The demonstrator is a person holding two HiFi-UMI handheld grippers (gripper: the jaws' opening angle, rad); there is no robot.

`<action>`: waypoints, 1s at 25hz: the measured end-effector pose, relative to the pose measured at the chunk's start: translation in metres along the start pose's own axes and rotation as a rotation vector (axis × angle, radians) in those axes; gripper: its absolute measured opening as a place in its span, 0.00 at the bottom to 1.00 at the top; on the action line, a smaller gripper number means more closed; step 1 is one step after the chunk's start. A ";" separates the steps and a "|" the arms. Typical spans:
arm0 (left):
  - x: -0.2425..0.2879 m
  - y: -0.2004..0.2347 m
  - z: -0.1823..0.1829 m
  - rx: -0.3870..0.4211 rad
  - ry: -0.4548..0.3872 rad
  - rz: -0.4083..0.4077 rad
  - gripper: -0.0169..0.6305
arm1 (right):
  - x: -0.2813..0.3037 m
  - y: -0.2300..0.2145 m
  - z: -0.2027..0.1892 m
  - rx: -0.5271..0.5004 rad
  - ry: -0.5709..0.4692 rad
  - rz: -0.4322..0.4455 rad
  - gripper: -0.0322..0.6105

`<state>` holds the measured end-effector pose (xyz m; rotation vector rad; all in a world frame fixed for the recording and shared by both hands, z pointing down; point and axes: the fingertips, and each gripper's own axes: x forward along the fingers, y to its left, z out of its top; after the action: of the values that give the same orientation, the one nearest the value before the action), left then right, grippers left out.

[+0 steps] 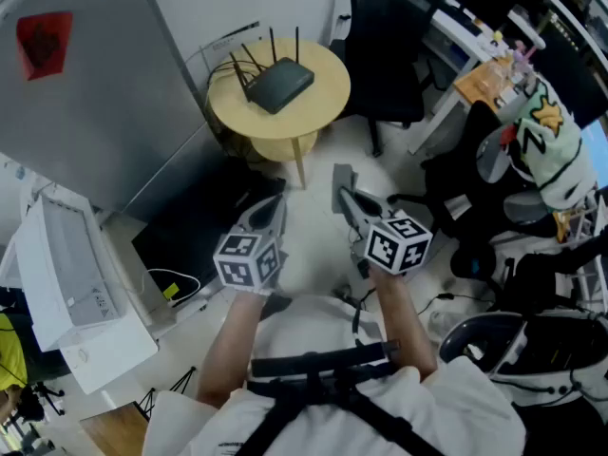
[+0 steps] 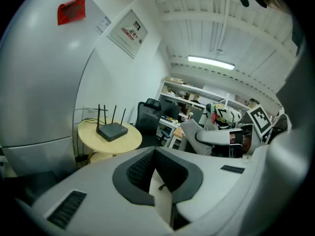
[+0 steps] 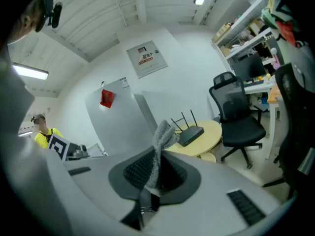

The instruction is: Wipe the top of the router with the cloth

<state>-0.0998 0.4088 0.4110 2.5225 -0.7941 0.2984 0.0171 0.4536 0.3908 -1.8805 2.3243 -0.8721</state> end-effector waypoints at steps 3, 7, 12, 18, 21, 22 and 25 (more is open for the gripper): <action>0.002 -0.002 0.001 0.000 -0.001 0.002 0.01 | -0.001 -0.002 0.001 -0.004 0.004 0.001 0.10; 0.004 -0.005 -0.001 -0.002 0.002 0.008 0.01 | -0.004 -0.007 0.000 0.002 0.007 0.005 0.10; 0.007 -0.011 -0.005 0.001 0.012 0.021 0.01 | -0.008 -0.011 -0.003 0.010 0.012 0.024 0.10; 0.016 -0.031 -0.010 0.007 0.017 0.041 0.01 | -0.024 -0.033 -0.001 0.020 0.009 0.043 0.11; 0.020 -0.041 -0.011 -0.002 0.001 0.057 0.01 | -0.034 -0.045 -0.001 0.016 0.016 0.065 0.11; 0.022 -0.044 -0.012 -0.008 -0.006 0.065 0.01 | -0.037 -0.049 -0.003 0.014 0.022 0.071 0.11; 0.030 -0.056 -0.019 -0.017 -0.017 0.085 0.01 | -0.048 -0.064 -0.010 0.010 0.047 0.084 0.11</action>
<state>-0.0438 0.4442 0.4162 2.4827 -0.9087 0.2975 0.0833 0.4940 0.4118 -1.7630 2.4006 -0.9266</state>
